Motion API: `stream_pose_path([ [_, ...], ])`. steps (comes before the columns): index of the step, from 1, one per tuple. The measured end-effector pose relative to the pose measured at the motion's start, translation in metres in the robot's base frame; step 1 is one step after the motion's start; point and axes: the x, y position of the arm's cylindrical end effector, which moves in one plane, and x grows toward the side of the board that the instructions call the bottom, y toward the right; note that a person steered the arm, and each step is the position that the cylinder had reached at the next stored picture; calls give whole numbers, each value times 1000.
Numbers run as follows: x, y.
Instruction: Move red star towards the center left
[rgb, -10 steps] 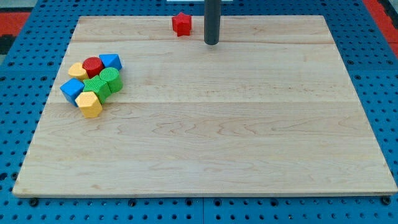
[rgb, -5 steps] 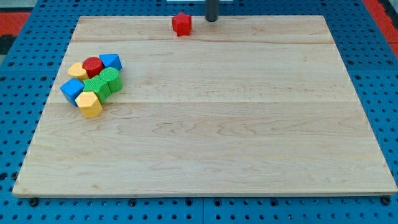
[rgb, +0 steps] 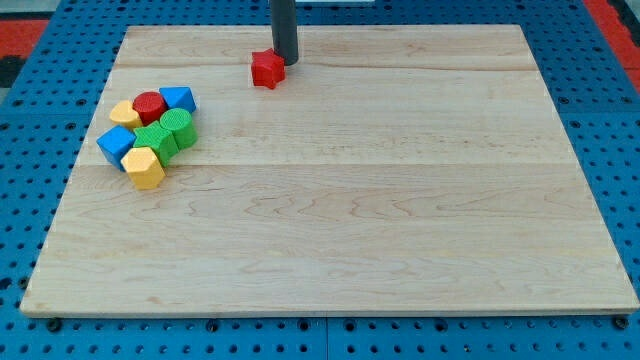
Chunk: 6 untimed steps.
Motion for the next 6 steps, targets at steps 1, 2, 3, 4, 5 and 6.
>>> stream_pose_path([
  [1, 9, 0],
  [2, 16, 0],
  [3, 23, 2],
  [4, 27, 2],
  [5, 58, -17],
  [6, 64, -46],
])
